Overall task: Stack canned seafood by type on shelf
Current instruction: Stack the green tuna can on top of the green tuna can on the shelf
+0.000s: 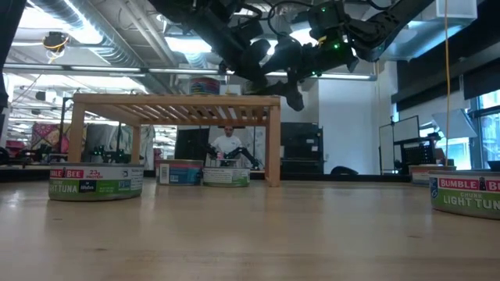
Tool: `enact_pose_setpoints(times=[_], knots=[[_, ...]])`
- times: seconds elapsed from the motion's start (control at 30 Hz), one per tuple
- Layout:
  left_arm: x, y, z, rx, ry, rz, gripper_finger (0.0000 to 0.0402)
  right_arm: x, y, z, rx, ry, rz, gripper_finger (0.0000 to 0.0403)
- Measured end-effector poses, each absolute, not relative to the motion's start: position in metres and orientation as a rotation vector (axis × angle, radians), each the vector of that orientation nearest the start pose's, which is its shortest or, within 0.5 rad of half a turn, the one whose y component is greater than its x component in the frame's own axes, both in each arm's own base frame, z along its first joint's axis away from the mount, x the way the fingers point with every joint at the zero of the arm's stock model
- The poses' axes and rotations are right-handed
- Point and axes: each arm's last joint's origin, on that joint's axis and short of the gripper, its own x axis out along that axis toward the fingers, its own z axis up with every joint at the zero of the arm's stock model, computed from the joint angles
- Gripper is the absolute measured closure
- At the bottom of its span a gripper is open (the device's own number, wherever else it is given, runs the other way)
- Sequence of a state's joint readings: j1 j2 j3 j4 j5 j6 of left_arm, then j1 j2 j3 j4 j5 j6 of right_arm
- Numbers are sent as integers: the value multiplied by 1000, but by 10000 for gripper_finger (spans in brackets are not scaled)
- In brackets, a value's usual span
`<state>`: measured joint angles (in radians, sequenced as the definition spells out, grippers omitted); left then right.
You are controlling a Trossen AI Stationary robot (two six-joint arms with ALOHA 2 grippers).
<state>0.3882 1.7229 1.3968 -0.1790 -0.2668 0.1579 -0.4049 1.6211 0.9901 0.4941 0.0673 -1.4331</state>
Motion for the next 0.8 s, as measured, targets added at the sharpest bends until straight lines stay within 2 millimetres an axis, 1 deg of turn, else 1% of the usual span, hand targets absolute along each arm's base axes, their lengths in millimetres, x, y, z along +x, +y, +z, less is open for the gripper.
enact_pose_setpoints(times=[0.17, 0.4, 0.53, 0.67, 0.8], knots=[[363, 157, 297, 118, 561, 599, 396, 332, -145, 258, -1383, 447, -291, 148], [362, 157, 296, 125, 573, 632, 396, 332, -145, 259, -1381, 448, -299, 154], [360, 157, 295, 126, 600, 639, 396, 332, -144, 260, -1310, 427, -316, 158], [359, 157, 294, 129, 612, 650, 396, 329, -144, 265, -1286, 421, -335, 159], [358, 153, 300, 150, 602, 641, 396, 324, -142, 275, -1284, 410, -380, 159]])
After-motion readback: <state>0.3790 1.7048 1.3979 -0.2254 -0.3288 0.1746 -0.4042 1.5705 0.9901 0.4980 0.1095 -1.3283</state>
